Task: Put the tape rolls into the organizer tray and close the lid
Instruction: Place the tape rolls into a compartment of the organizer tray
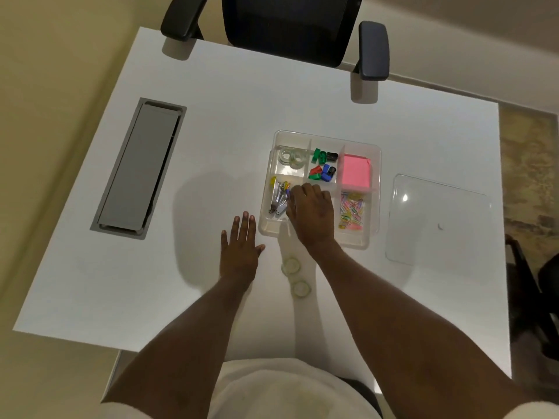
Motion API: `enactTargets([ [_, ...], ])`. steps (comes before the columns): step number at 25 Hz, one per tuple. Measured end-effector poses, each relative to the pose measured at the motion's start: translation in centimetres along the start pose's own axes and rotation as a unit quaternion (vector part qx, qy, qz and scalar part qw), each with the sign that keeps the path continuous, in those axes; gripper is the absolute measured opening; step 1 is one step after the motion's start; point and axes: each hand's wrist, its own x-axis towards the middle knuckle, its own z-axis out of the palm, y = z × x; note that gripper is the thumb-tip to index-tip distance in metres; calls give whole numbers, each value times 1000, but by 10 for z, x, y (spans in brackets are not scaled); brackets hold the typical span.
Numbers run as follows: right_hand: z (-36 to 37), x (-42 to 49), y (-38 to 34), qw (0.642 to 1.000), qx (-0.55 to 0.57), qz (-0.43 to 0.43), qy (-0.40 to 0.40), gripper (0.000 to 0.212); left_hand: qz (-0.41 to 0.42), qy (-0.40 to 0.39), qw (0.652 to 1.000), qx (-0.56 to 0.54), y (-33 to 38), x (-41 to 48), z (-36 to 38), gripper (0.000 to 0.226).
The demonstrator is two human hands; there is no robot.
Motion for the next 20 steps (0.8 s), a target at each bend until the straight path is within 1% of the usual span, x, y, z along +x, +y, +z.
enactTargets([
  [2,1,-29,0,1000,8,-7,-7,27,0,-5,1000,2,1,-1,-2,78],
  [5,4,-68,-2,999,47,-14,3,22,-1,-13,1000,-7,2,-1,-3,79],
  [9,8,-109,-2,994,95,-3,-48,22,2,-18,1000,-8,0,-2,-4,80],
  [11,11,-123,-2,990,97,13,-101,30,8,-17,1000,-10,-2,-3,-4,80],
  [13,15,-131,-1,984,87,31,-155,45,13,-15,1000,-16,-4,-4,-4,79],
  [15,20,-134,-1,977,83,48,-192,59,14,-14,1000,-17,-5,-3,-3,79],
  [16,22,-135,-2,974,83,52,-204,63,13,-14,1000,-17,-4,-3,-3,79],
  [20,30,-134,-7,972,83,56,-212,63,13,-17,1000,-22,-4,-3,-4,79],
])
